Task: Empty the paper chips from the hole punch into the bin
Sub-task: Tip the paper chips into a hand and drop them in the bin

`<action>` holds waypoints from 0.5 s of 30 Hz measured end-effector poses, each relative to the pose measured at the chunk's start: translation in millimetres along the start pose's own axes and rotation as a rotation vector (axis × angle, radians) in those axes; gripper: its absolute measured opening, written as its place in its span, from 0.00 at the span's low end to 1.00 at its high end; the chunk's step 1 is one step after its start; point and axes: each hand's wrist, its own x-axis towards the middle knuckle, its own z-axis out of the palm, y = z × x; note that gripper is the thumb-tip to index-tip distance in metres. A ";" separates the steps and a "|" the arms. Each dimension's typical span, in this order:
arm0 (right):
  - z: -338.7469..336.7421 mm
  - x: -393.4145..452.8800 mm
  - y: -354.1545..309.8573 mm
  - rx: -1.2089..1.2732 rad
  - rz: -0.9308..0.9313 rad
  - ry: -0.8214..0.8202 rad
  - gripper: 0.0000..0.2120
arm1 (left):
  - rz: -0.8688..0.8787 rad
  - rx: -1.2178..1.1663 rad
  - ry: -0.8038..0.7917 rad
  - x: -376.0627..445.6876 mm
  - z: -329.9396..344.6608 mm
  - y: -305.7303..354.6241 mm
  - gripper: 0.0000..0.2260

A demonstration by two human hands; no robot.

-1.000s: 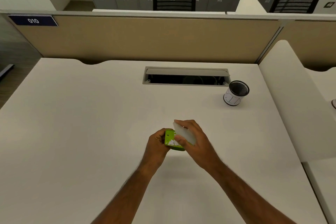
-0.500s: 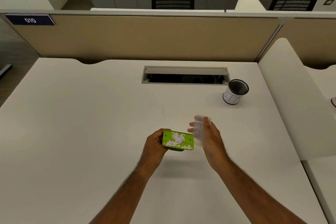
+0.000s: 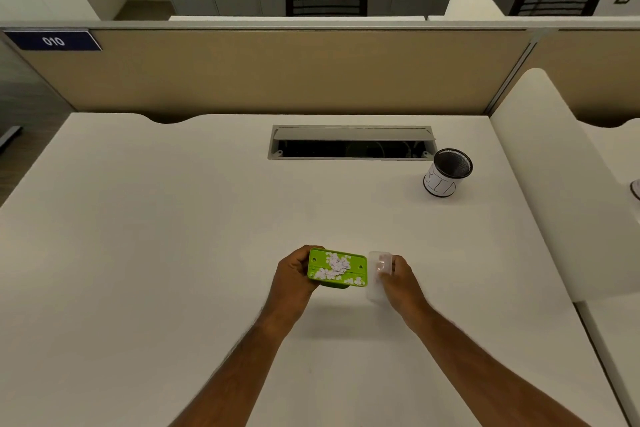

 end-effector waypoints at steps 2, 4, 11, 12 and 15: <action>1.3 1.9 3.2 -0.025 0.015 0.002 0.15 | -0.005 0.004 0.004 -0.2 -0.4 -0.4 0.18; 1.6 1.5 4.8 0.022 0.024 0.016 0.20 | -0.007 0.004 0.008 -0.2 0.0 -0.9 0.17; -1.5 -4.0 3.1 0.070 0.010 0.046 0.30 | -0.020 -0.005 0.016 -1.9 -1.6 -0.2 0.16; -1.3 -5.1 2.3 0.095 0.007 0.051 0.29 | -0.021 -0.004 0.014 -2.0 -1.5 -0.3 0.16; -0.6 -11.6 -3.8 0.254 -0.014 0.034 0.22 | -0.028 -0.001 0.011 -2.6 -1.3 -0.2 0.16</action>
